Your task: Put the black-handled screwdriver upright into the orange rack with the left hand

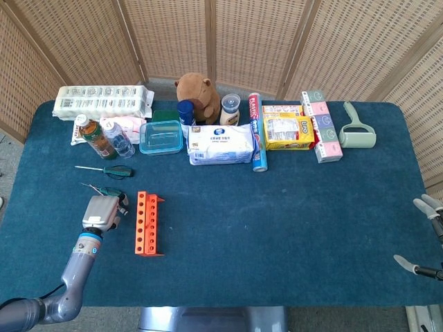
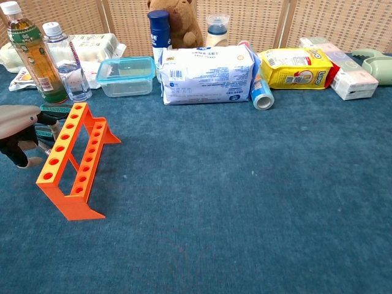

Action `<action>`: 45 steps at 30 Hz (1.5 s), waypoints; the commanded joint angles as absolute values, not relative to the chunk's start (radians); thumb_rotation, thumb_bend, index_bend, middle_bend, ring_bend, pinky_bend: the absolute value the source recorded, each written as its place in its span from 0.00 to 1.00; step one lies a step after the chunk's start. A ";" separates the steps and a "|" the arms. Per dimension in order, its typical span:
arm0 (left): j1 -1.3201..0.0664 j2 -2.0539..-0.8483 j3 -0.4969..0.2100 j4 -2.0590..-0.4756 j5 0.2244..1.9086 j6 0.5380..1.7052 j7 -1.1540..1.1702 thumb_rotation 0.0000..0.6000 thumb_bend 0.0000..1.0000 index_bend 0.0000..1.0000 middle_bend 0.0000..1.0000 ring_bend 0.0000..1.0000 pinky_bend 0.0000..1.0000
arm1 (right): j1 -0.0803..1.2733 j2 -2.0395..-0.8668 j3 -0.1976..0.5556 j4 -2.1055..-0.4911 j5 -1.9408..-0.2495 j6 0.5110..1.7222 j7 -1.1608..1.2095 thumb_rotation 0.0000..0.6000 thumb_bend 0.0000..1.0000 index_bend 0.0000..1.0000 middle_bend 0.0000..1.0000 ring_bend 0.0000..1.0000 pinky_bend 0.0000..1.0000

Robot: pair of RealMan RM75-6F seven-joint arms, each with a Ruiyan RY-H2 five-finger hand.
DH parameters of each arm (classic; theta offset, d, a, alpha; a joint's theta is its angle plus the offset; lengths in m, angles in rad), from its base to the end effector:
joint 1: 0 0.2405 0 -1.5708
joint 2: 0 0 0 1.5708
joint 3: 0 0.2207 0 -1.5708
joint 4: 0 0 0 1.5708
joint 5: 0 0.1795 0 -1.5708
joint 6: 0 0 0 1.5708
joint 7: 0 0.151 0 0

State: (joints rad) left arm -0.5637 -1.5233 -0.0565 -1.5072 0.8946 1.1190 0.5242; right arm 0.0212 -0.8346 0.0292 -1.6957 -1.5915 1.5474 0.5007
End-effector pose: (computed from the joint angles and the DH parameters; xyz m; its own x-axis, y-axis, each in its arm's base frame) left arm -0.2168 0.2782 0.0229 0.5048 0.3478 0.7901 0.8540 -0.0677 -0.5158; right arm -0.2597 -0.1617 0.2403 0.1111 -0.0044 0.9938 -0.9928 -0.0451 0.1108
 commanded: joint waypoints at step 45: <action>-0.548 -1.646 -0.084 -1.401 0.907 1.173 0.674 1.00 0.35 0.49 1.00 1.00 1.00 | 0.020 -0.828 0.026 -1.675 -1.595 1.554 0.552 1.00 0.01 0.09 0.08 0.00 0.00</action>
